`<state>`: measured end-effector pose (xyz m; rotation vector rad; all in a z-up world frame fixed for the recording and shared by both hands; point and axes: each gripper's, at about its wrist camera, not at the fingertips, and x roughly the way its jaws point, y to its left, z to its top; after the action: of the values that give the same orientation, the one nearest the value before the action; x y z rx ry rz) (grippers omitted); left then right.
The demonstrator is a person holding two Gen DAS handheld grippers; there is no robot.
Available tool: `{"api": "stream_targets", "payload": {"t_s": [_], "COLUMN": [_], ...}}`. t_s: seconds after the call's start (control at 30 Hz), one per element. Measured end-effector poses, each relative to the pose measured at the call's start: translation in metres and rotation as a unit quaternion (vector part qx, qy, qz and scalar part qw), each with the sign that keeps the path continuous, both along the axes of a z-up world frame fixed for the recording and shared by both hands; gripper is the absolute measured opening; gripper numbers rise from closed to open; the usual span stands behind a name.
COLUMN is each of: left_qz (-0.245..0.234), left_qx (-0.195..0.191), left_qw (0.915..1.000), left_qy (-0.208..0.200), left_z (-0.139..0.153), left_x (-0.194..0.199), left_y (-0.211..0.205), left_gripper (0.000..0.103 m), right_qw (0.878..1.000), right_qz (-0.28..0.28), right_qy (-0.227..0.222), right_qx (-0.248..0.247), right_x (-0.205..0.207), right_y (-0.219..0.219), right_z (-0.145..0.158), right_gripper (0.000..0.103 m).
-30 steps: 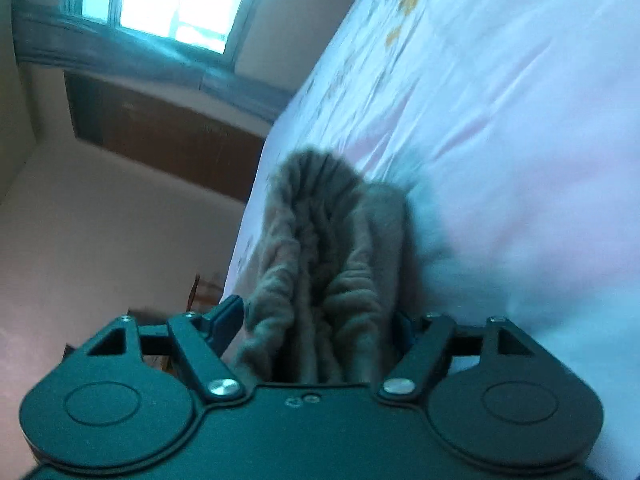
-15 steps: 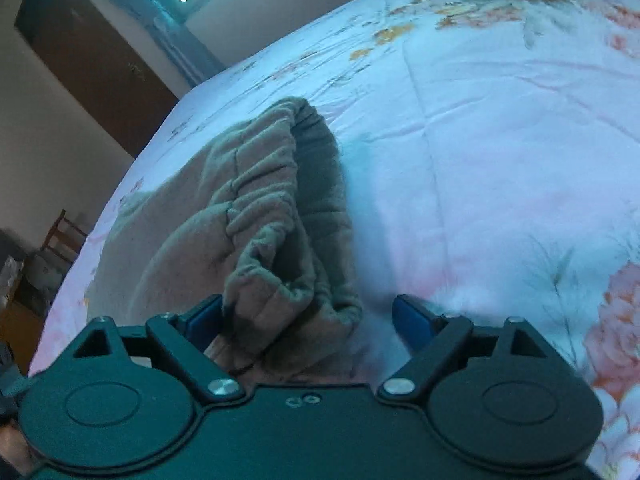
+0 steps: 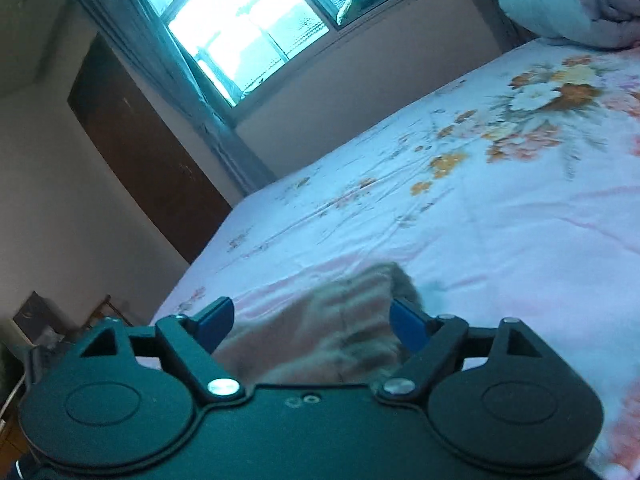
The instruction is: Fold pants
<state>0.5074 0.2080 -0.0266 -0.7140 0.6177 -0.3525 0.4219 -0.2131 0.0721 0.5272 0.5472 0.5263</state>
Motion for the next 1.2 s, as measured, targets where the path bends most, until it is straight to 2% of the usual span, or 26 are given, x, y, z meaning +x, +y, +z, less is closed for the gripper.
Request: {"api": "stream_targets", "payload": {"t_s": [0.03, 0.07, 0.13, 0.17, 0.23, 0.3, 0.37, 0.5, 0.6, 0.67, 0.73, 0.8, 0.9, 1.2], "left_qz": [0.002, 0.005, 0.001, -0.003, 0.007, 0.026, 0.031, 0.046, 0.064, 0.051, 0.04, 0.029, 0.028, 0.051], "left_qx": [0.004, 0.02, 0.033, 0.03, 0.011, 0.0, 0.006, 0.1, 0.146, 0.17, 0.196, 0.201, 0.235, 0.241], "left_qw": [1.0, 0.9996, 0.9993, 0.9995, 0.9999, 0.9995, 0.9995, 0.9935, 0.9869, 0.9835, 0.9794, 0.9787, 0.9707, 0.9674], "left_qy": [0.007, 0.02, 0.014, 0.01, -0.004, -0.016, -0.01, 0.027, 0.025, 0.035, 0.028, 0.027, 0.044, 0.059], "left_z": [-0.009, -0.018, -0.022, -0.017, -0.005, 0.004, 0.002, -0.011, -0.013, -0.015, -0.017, -0.019, -0.024, -0.012], "left_x": [0.003, 0.008, 0.009, 0.008, -0.001, -0.023, -0.051, -0.1, -0.133, -0.141, -0.145, -0.153, -0.148, -0.158], "left_y": [-0.005, -0.009, -0.015, -0.014, 0.0, 0.021, 0.034, 0.032, 0.027, 0.015, 0.003, -0.002, -0.012, -0.012], "left_gripper": [0.102, 0.102, 0.103, 0.103, 0.103, 0.103, 0.103, 0.103, 0.103, 0.103, 0.103, 0.103, 0.103, 0.103], "right_qw": [1.0, 0.999, 0.989, 0.985, 0.989, 0.992, 0.994, 0.995, 0.994, 0.994, 0.995, 0.994, 0.994, 0.993], "right_qz": [0.011, 0.011, -0.009, -0.011, -0.007, -0.013, -0.012, 0.002, -0.006, -0.016, -0.026, -0.029, -0.044, -0.051], "right_qy": [0.008, 0.029, 0.092, 0.114, 0.092, 0.056, 0.033, -0.006, -0.034, -0.037, -0.034, -0.027, -0.01, -0.009], "right_qx": [0.0, -0.024, -0.113, -0.133, -0.118, -0.111, -0.099, -0.099, -0.107, -0.098, -0.093, -0.1, -0.098, -0.102], "right_x": [0.011, 0.022, 0.042, 0.047, 0.04, 0.024, 0.007, -0.021, -0.045, -0.057, -0.069, -0.076, -0.083, -0.093], "right_y": [0.01, 0.018, 0.037, 0.039, 0.033, 0.023, 0.014, 0.016, 0.025, 0.026, 0.021, 0.017, 0.005, 0.0], "right_z": [-0.003, -0.011, -0.031, -0.039, -0.036, -0.028, -0.021, -0.01, 0.003, 0.006, 0.007, 0.005, 0.007, 0.021], "right_gripper": [0.073, 0.073, 0.071, 0.071, 0.07, 0.075, 0.076, 0.079, 0.081, 0.085, 0.085, 0.086, 0.086, 0.086]}}
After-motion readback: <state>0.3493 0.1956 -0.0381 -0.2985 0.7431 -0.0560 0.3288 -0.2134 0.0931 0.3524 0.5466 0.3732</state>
